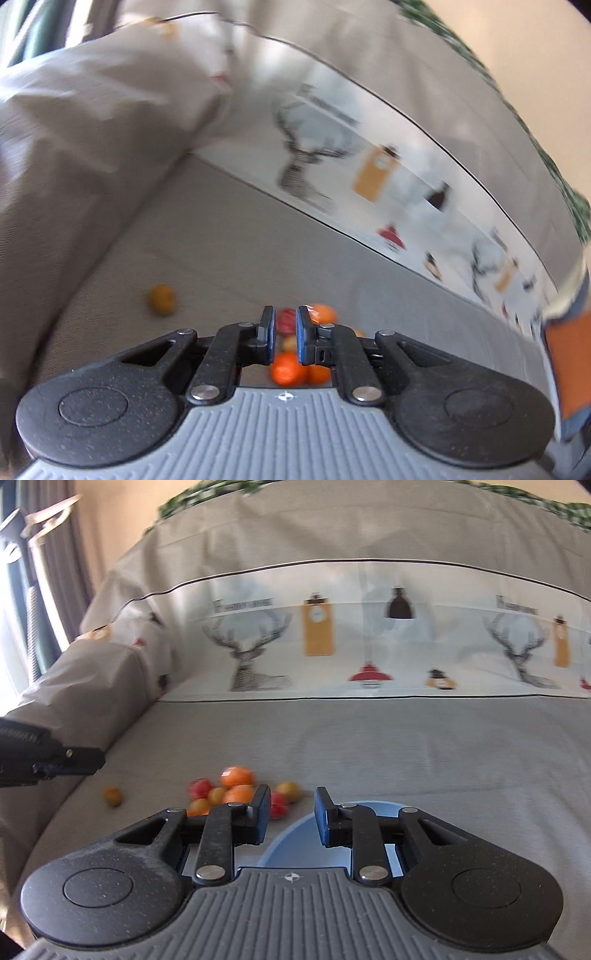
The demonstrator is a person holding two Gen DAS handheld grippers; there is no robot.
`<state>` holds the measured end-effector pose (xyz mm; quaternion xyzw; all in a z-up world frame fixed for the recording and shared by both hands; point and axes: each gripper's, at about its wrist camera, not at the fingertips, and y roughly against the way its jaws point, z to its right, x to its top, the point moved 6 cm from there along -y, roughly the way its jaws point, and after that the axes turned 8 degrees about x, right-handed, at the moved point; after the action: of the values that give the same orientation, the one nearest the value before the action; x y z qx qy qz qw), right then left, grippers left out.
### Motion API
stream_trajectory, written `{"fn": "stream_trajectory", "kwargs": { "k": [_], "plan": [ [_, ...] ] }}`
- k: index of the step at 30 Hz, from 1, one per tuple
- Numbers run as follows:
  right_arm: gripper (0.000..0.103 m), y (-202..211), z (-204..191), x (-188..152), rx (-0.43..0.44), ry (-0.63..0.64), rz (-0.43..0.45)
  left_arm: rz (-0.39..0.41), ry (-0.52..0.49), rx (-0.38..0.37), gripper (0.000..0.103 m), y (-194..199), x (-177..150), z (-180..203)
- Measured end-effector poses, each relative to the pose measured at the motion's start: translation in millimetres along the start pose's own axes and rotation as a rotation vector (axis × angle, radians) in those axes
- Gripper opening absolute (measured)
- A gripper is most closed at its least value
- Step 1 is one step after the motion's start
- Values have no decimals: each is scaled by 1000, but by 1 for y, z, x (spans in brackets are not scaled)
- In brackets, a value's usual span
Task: Organize fruits
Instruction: 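Grasp the lone small brown fruit with the left gripper while the right gripper moves to the fruit pile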
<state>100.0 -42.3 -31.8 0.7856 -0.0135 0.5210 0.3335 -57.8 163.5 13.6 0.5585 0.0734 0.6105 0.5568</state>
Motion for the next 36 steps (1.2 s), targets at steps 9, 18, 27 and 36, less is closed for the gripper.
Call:
{"fn": "stream_trajectory", "kwargs": {
  "k": [9,18,27,36],
  "plan": [
    [27,-46,-37,3,109,-40,-85,-70,152,91,13,-17,10,-44],
    [42,-103,-48,-7,63,-90,-209,-113,151,251,41,-55,22,-56],
    [48,-137,-46,-16,26,-142,-281,-149,21,364,43,-93,14,-60],
    [48,-141,-40,-21,-55,-140,-305,-146,-19,388,43,-105,14,-55]
  ]
}}
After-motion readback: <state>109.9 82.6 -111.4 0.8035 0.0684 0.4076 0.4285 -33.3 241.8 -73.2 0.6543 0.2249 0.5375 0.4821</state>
